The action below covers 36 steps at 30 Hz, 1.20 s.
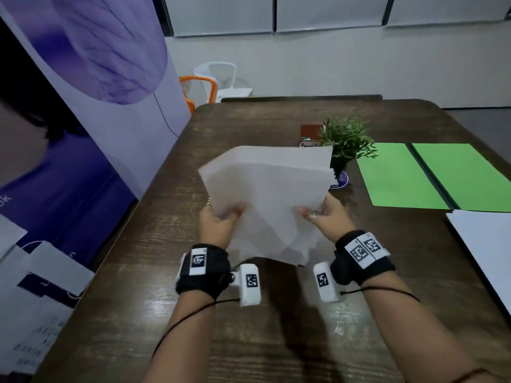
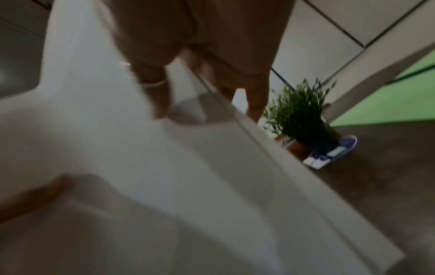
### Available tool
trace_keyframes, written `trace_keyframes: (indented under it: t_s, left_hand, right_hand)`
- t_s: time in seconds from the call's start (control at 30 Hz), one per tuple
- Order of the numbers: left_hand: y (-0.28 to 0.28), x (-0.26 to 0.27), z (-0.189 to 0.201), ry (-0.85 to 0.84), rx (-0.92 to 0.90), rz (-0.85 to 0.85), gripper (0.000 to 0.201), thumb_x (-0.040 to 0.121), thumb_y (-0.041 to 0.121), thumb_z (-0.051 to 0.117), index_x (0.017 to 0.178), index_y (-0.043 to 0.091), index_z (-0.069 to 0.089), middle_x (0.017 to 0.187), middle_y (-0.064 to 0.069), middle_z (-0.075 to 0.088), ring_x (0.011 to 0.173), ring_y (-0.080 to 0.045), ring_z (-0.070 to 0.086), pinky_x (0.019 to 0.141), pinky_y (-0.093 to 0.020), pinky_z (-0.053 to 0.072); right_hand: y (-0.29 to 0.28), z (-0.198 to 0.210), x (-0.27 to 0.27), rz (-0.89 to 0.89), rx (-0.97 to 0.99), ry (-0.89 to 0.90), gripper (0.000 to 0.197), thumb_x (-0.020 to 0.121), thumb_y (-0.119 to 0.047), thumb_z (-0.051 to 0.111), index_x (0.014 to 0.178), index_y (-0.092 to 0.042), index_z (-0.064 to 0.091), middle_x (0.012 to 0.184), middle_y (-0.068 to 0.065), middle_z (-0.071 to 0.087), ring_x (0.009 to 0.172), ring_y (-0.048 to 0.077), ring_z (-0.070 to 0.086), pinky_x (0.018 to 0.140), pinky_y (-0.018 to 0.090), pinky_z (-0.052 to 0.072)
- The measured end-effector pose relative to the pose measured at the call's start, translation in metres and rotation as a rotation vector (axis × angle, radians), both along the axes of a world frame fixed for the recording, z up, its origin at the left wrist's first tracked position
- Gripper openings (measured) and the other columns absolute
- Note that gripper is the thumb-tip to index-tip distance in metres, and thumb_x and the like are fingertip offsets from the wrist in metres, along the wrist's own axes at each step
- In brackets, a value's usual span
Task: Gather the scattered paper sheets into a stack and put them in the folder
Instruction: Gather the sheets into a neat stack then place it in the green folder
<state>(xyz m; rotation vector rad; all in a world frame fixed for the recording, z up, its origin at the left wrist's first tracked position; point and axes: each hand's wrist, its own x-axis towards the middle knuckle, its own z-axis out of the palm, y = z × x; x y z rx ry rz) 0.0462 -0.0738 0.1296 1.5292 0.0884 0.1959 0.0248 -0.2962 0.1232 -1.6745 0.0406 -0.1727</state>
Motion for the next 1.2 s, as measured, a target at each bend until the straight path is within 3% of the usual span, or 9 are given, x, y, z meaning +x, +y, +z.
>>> trace_keyframes:
  t_s: [0.17, 0.27, 0.4, 0.57, 0.67, 0.77, 0.87, 1.03, 1.2]
  left_hand:
    - [-0.023, 0.002, 0.005, -0.082, 0.044, 0.093, 0.024, 0.079, 0.018, 0.074, 0.098, 0.009, 0.062, 0.086, -0.002, 0.068, 0.077, -0.014, 0.067, 0.066, -0.026, 0.051]
    - [-0.024, 0.0, 0.009, -0.246, 0.188, 0.14, 0.042, 0.081, 0.024, 0.072, 0.113, 0.02, 0.045, 0.099, 0.006, 0.064, 0.088, -0.006, 0.063, 0.072, -0.015, 0.05]
    - [-0.025, -0.002, 0.0, -0.324, 0.346, 0.22, 0.028, 0.096, 0.019, 0.048, 0.119, 0.002, 0.045, 0.092, -0.001, 0.06, 0.083, -0.025, 0.063, 0.069, -0.025, 0.044]
    - [-0.03, -0.009, 0.001, -0.338, 0.273, 0.169, 0.033, 0.091, 0.027, 0.058, 0.116, 0.02, 0.038, 0.097, 0.009, 0.055, 0.085, -0.002, 0.058, 0.073, -0.018, 0.051]
    - [-0.026, -0.01, -0.014, -0.239, 0.189, 0.147, 0.053, 0.083, 0.02, 0.069, 0.124, 0.017, 0.036, 0.109, 0.0, 0.057, 0.095, -0.011, 0.06, 0.08, -0.017, 0.049]
    - [-0.026, -0.01, -0.019, -0.208, 0.245, 0.181, 0.035, 0.09, 0.014, 0.059, 0.121, 0.011, 0.044, 0.091, 0.008, 0.057, 0.084, -0.012, 0.058, 0.073, -0.022, 0.047]
    - [-0.031, -0.013, -0.009, -0.272, 0.297, 0.188, 0.015, 0.094, 0.015, 0.053, 0.106, 0.019, 0.045, 0.084, 0.018, 0.053, 0.075, 0.002, 0.055, 0.067, -0.02, 0.045]
    - [-0.035, -0.026, -0.03, -0.264, 0.304, 0.185, 0.03, 0.09, 0.034, 0.054, 0.113, 0.031, 0.035, 0.102, -0.002, 0.061, 0.092, -0.015, 0.062, 0.078, -0.021, 0.049]
    - [-0.052, -0.041, -0.055, -0.023, 0.375, 0.13, 0.042, 0.095, 0.01, 0.049, 0.131, -0.002, 0.033, 0.107, -0.02, 0.062, 0.1, -0.031, 0.06, 0.079, -0.025, 0.039]
  right_hand:
    - [0.012, 0.007, 0.007, -0.113, 0.037, -0.086, 0.038, 0.08, 0.006, 0.065, 0.109, -0.014, 0.051, 0.103, -0.001, 0.064, 0.085, -0.009, 0.064, 0.081, 0.015, 0.05]
    - [0.004, 0.014, 0.008, -0.105, 0.008, -0.14, 0.053, 0.074, 0.0, 0.074, 0.112, -0.026, 0.049, 0.112, -0.003, 0.062, 0.107, 0.01, 0.061, 0.093, 0.028, 0.05]
    - [0.005, 0.007, 0.006, -0.146, 0.027, -0.089, 0.043, 0.087, 0.006, 0.056, 0.125, -0.01, 0.047, 0.113, 0.001, 0.06, 0.108, 0.018, 0.057, 0.101, 0.042, 0.044]
    - [0.004, 0.012, 0.001, -0.182, 0.05, -0.148, 0.045, 0.083, 0.004, 0.062, 0.118, -0.019, 0.046, 0.111, -0.006, 0.06, 0.102, 0.007, 0.059, 0.096, 0.028, 0.046]
    - [0.0, 0.006, -0.002, -0.177, 0.053, -0.121, 0.048, 0.077, 0.006, 0.068, 0.111, -0.018, 0.043, 0.104, -0.008, 0.059, 0.094, 0.0, 0.058, 0.093, 0.029, 0.048]
    - [0.003, 0.003, -0.003, -0.178, 0.105, -0.089, 0.047, 0.081, 0.014, 0.059, 0.117, -0.014, 0.043, 0.106, 0.003, 0.059, 0.095, 0.011, 0.059, 0.096, 0.036, 0.048]
    - [0.004, 0.01, -0.004, -0.206, 0.137, -0.14, 0.049, 0.084, 0.017, 0.053, 0.124, -0.008, 0.043, 0.11, 0.002, 0.057, 0.097, 0.011, 0.057, 0.084, 0.015, 0.05]
    - [-0.007, -0.003, -0.015, -0.175, 0.044, -0.079, 0.059, 0.086, 0.015, 0.051, 0.134, -0.015, 0.034, 0.114, -0.002, 0.053, 0.107, 0.01, 0.053, 0.087, 0.013, 0.043]
    - [-0.011, -0.027, -0.035, -0.199, -0.135, 0.006, 0.061, 0.088, 0.017, 0.034, 0.142, -0.012, 0.026, 0.12, -0.002, 0.043, 0.116, 0.011, 0.039, 0.093, 0.016, 0.03]
